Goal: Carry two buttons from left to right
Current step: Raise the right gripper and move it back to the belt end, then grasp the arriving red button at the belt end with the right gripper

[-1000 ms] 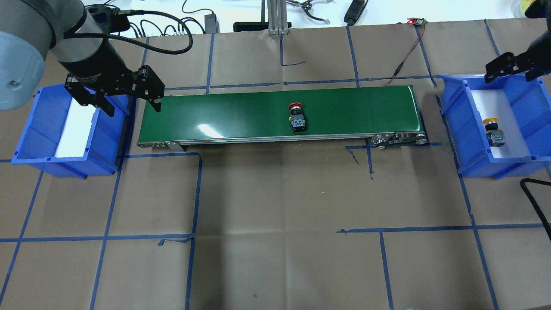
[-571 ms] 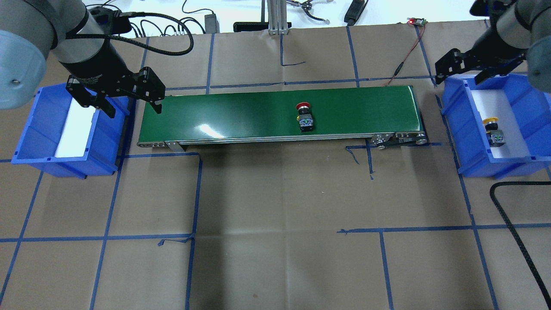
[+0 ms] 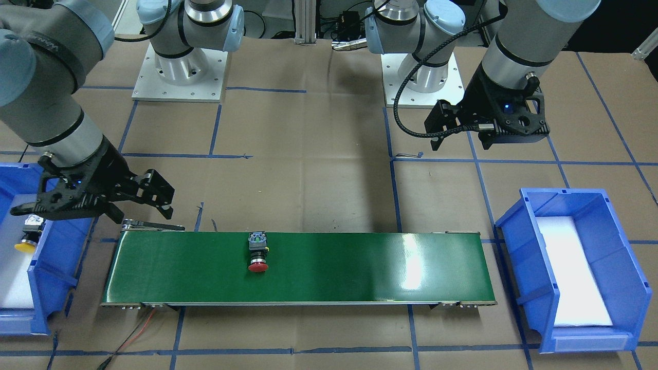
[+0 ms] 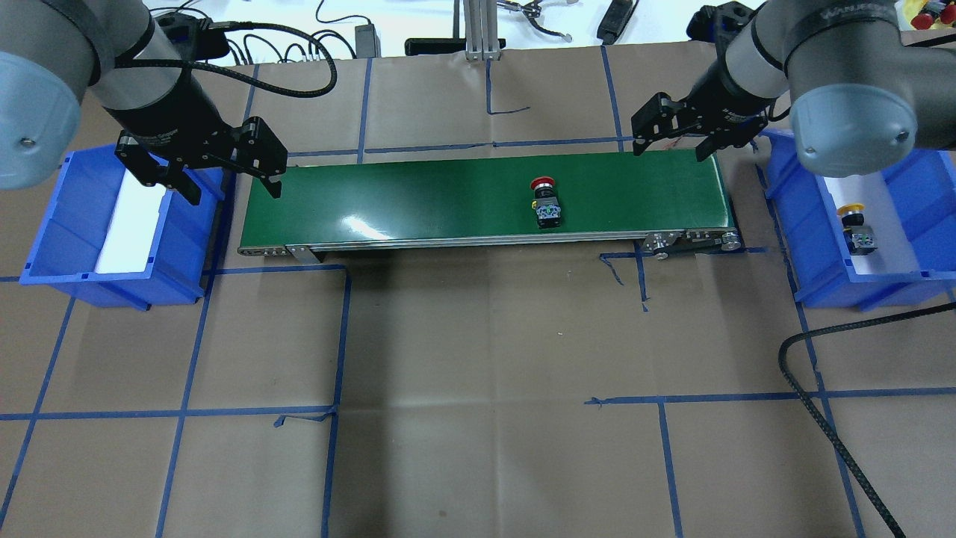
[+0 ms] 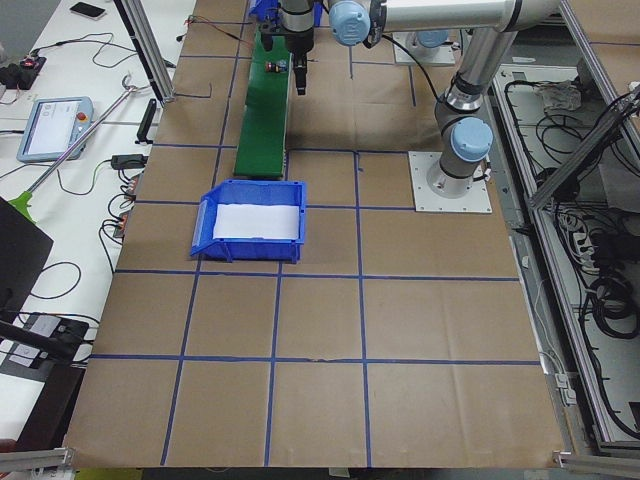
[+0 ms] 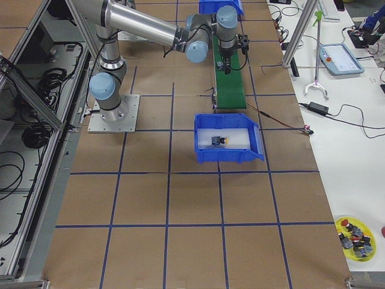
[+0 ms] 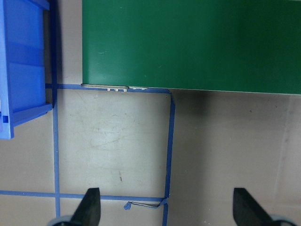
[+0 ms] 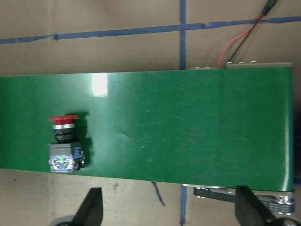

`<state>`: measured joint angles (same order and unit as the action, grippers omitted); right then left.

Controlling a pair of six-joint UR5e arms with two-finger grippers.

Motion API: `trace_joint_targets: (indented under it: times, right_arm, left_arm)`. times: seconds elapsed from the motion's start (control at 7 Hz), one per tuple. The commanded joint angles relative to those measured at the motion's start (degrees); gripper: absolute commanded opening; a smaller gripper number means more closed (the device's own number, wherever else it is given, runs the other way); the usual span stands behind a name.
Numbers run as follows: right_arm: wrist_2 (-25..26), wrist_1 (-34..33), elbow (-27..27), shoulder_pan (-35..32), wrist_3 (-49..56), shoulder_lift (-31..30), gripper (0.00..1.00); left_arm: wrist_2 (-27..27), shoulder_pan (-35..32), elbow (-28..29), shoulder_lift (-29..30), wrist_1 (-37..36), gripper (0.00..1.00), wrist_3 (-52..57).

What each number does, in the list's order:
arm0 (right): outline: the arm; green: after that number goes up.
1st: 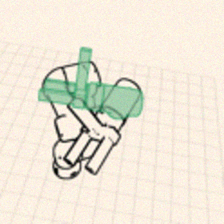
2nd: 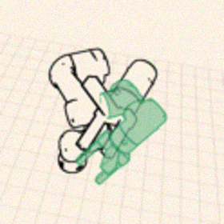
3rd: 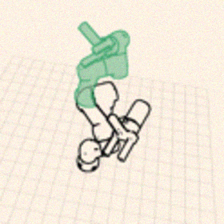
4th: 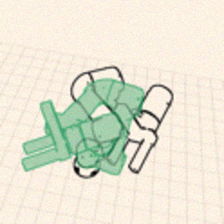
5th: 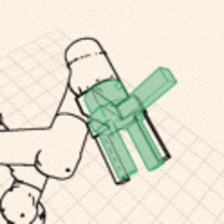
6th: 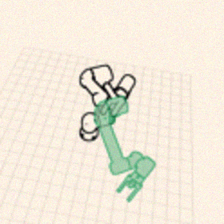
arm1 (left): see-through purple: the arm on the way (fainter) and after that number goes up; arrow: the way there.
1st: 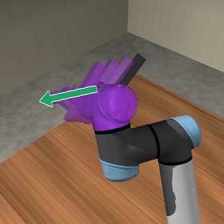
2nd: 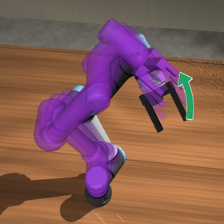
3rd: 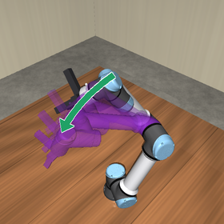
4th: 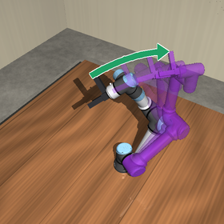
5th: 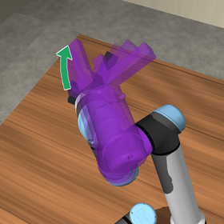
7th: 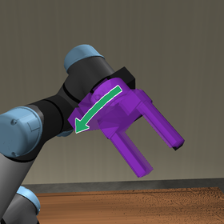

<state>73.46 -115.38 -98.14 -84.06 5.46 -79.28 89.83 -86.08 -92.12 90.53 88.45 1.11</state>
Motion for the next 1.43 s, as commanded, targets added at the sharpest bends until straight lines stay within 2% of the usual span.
trace_joint_targets:
  times: [0.0, 0.43, 1.29]
  right_arm:
    - [-0.7, -2.1, 0.0, -1.5, 0.1, 3.1, 1.0]
    - [1.5, -2.3, 0.5, -1.4, -0.2, 6.6, 1.0]
    - [1.3, -2.3, 0.6, -2.2, -0.5, 10.3, 0.99]
  left_arm:
    - [0.0, 0.0, -0.1, 0.0, 0.0, 1.0, 0.0]
    - [-0.1, 0.0, -0.1, 0.0, -0.1, 1.0, -0.1]
    - [-0.2, 0.0, -0.1, 0.0, -0.1, 1.0, -0.3]
